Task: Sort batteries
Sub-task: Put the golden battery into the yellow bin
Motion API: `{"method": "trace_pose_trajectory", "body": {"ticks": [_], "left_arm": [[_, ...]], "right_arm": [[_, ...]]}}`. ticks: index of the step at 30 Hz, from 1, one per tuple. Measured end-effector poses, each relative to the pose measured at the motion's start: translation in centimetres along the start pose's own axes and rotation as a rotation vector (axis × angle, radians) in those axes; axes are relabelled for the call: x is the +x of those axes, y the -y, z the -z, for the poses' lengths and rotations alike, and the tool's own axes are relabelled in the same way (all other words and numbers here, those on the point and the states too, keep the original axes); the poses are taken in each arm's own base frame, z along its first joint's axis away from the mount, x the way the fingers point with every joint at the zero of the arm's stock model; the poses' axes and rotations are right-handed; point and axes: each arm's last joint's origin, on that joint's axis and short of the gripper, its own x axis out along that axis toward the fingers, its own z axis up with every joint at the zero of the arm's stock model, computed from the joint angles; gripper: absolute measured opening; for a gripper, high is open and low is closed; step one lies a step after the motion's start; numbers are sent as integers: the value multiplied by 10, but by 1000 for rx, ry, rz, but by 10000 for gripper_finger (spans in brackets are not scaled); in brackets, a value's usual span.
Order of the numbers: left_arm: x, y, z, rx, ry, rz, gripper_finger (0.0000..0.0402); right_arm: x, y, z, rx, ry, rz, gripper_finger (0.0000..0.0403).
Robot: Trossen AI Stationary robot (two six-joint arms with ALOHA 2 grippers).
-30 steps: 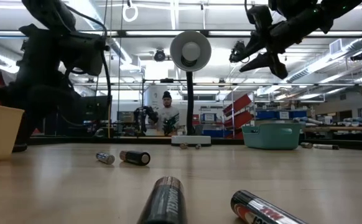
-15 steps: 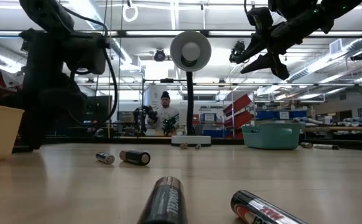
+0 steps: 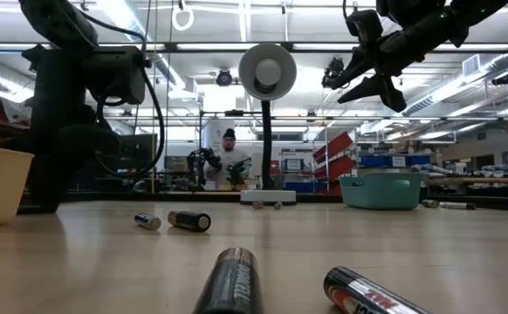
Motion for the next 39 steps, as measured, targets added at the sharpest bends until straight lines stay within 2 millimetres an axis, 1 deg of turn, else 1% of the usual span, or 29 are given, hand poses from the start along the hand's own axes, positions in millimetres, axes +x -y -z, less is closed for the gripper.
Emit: {"method": "trace_pose_trajectory", "body": {"ticks": [3,8,10,14,17,22,26,32,35,39], "left_arm": [[0,0,0,1,3,1,44],[0,0,0,28,4,2,20],[0,1,-1,32,7,2,16],[-7,7,-4,119,14,9,19],[-22,17,-8,234,25,36,36],[-42,16,-1,459,-79,-49,82],[-38,6,10,533,-160,-141,126],[-24,0,19,584,-244,-103,189],[-23,-1,21,611,-255,-106,205],[-23,0,23,654,-255,-98,206]], "right_arm": [[0,0,0,9,0,0,115],[0,0,0,40,1,-1,115],[0,0,0,56,1,-1,115],[0,-1,-1,75,9,-5,115],[0,-1,-1,88,25,1,115],[0,-3,-1,98,39,-1,115],[1,-4,0,98,41,-1,115],[2,-10,6,80,51,11,115],[2,-12,8,73,62,21,115],[2,-12,8,71,71,30,115]]}}
